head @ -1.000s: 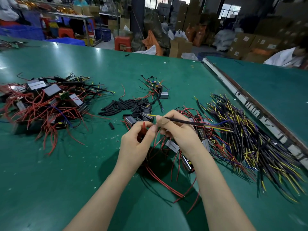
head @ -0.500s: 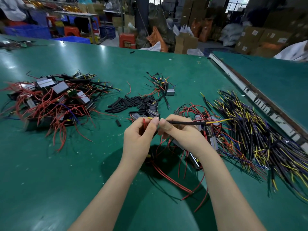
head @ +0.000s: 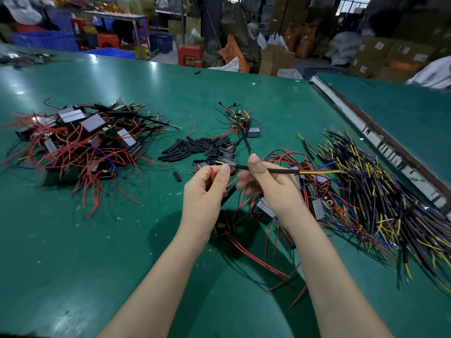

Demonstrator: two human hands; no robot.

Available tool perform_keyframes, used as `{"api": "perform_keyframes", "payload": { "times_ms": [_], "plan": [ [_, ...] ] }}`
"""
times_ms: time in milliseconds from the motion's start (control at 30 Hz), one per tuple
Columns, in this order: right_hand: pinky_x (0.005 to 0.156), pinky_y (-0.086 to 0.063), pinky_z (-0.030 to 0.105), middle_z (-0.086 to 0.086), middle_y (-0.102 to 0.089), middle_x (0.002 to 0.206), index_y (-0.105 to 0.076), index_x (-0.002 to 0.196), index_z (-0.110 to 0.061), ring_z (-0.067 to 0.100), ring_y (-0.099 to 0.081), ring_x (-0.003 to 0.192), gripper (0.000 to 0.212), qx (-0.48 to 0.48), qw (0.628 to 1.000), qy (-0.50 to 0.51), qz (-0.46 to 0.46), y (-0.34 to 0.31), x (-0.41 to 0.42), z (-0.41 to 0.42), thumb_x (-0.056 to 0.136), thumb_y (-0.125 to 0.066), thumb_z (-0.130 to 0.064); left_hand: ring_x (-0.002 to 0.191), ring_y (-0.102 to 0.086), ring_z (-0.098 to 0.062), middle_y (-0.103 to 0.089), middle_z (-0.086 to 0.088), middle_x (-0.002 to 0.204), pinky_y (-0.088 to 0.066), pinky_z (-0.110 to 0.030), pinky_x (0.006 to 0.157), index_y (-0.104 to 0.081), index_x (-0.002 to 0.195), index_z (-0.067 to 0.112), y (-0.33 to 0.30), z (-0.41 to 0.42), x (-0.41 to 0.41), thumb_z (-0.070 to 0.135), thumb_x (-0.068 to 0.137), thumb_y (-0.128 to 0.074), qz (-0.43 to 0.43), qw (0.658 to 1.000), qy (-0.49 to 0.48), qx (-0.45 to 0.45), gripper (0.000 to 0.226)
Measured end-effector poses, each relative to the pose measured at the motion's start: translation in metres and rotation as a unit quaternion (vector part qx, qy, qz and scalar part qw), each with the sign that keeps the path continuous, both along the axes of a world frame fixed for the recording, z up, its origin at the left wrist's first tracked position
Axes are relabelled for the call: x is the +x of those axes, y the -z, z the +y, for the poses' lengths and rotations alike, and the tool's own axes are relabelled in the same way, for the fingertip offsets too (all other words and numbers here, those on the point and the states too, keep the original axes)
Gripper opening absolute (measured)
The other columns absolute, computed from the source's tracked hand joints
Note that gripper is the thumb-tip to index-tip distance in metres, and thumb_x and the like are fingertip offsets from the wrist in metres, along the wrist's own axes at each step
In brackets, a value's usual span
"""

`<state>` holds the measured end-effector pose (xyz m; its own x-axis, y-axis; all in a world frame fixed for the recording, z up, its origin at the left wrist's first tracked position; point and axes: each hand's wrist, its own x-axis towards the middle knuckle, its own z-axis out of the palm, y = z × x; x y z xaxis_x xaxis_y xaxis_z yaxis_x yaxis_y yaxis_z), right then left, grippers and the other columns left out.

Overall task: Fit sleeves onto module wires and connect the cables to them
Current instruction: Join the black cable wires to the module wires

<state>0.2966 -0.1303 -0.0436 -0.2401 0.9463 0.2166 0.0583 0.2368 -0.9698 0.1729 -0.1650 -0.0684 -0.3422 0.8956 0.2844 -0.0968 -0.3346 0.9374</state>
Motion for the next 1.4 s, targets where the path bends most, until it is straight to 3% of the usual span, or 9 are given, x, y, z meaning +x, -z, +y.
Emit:
{"api": "perform_keyframes", "payload": {
  "times_ms": [200, 433, 533, 633, 733, 967, 1133, 1233, 1400],
  "plan": [
    [0.056, -0.043, 0.013, -0.002, -0.072, 0.068, -0.073, 0.072, -0.035, 0.009, -0.060, 0.053, 0.044, 0.005, 0.998, 0.057, -0.004, 0.005, -0.003, 0.001, 0.082, -0.046, -0.069, 0.056, -0.044, 0.001, -0.057, 0.016, 0.062, -0.041, -0.009, 0.058, -0.066, 0.085, 0.020, -0.001, -0.001, 0.003, 0.017, 0.095, -0.054, 0.018, 1.000, -0.006, 0.011, 0.015],
    [0.062, -0.046, 0.026, 0.001, -0.070, 0.064, -0.072, 0.065, -0.025, 0.011, -0.058, 0.052, 0.048, -0.001, 0.995, 0.103, 0.010, 0.012, -0.007, 0.002, 0.089, -0.049, -0.059, 0.056, -0.043, -0.003, -0.047, 0.013, 0.051, -0.040, -0.009, 0.059, -0.065, 0.085, 0.016, -0.001, -0.002, 0.003, 0.013, 0.095, -0.053, 0.003, 1.000, 0.012, 0.011, 0.016],
    [0.056, -0.044, 0.015, -0.004, -0.070, 0.063, -0.070, 0.070, -0.019, 0.006, -0.058, 0.052, 0.049, 0.021, 0.994, 0.110, 0.001, 0.012, -0.009, -0.002, 0.089, -0.048, -0.058, 0.057, -0.050, 0.002, -0.059, 0.016, 0.058, -0.042, -0.009, 0.061, -0.063, 0.081, 0.017, -0.002, -0.003, 0.003, 0.014, 0.093, -0.058, 0.011, 1.000, 0.011, 0.013, 0.014],
    [0.054, -0.043, 0.014, -0.009, -0.067, 0.059, -0.067, 0.070, -0.022, 0.001, -0.057, 0.052, 0.039, 0.061, 0.994, 0.092, -0.020, 0.010, -0.013, -0.007, 0.088, -0.049, -0.052, 0.064, -0.058, -0.003, -0.069, 0.005, 0.069, -0.046, -0.019, 0.063, -0.062, 0.078, 0.013, -0.001, -0.003, 0.001, 0.015, 0.089, -0.064, 0.028, 0.999, -0.027, 0.011, 0.012],
    [0.056, -0.047, 0.025, -0.009, -0.064, 0.058, -0.064, 0.067, -0.027, 0.004, -0.056, 0.053, 0.035, 0.091, 0.989, 0.107, -0.048, 0.011, -0.015, -0.008, 0.089, -0.049, -0.051, 0.070, -0.058, -0.013, -0.068, -0.005, 0.076, -0.048, -0.032, 0.070, -0.062, 0.077, 0.016, 0.002, 0.000, -0.002, 0.017, 0.089, -0.065, 0.057, 0.996, -0.067, 0.002, 0.012],
    [0.068, -0.054, 0.047, -0.011, -0.066, 0.058, -0.062, 0.062, -0.028, 0.008, -0.060, 0.055, 0.042, 0.089, 0.977, 0.183, -0.062, 0.016, -0.020, -0.006, 0.091, -0.047, -0.054, 0.061, -0.051, -0.006, -0.061, 0.010, 0.068, -0.046, -0.030, 0.063, -0.064, 0.083, 0.023, 0.009, 0.000, -0.004, 0.033, 0.089, -0.056, 0.214, 0.967, -0.139, 0.025, 0.015],
    [0.075, -0.053, 0.048, -0.012, -0.063, 0.053, -0.057, 0.056, -0.031, 0.016, -0.065, 0.060, 0.046, 0.102, 0.962, 0.226, -0.114, 0.014, -0.017, -0.003, 0.095, -0.041, -0.050, 0.055, -0.045, -0.005, -0.057, 0.006, 0.061, -0.037, -0.020, 0.056, -0.062, 0.080, 0.022, 0.013, 0.003, -0.004, 0.031, 0.089, -0.054, 0.243, 0.962, -0.123, 0.027, 0.015],
    [0.078, -0.050, 0.049, -0.002, -0.068, 0.059, -0.065, 0.064, -0.019, 0.027, -0.067, 0.064, 0.053, 0.128, 0.952, 0.237, -0.144, 0.011, -0.015, -0.002, 0.095, -0.035, -0.050, 0.053, -0.042, -0.002, -0.050, 0.011, 0.057, -0.032, -0.013, 0.054, -0.063, 0.081, 0.021, 0.012, 0.003, -0.002, 0.028, 0.089, -0.055, 0.245, 0.964, -0.101, 0.025, 0.013],
    [0.074, -0.052, 0.041, -0.002, -0.068, 0.059, -0.065, 0.069, -0.012, 0.021, -0.066, 0.058, 0.052, 0.137, 0.951, 0.240, -0.141, 0.009, -0.014, -0.003, 0.098, -0.039, -0.047, 0.056, -0.044, -0.006, -0.054, 0.003, 0.060, -0.038, -0.021, 0.058, -0.059, 0.077, 0.027, 0.011, 0.004, -0.002, 0.031, 0.088, -0.053, 0.209, 0.975, -0.069, 0.017, 0.013]
  ]
}}
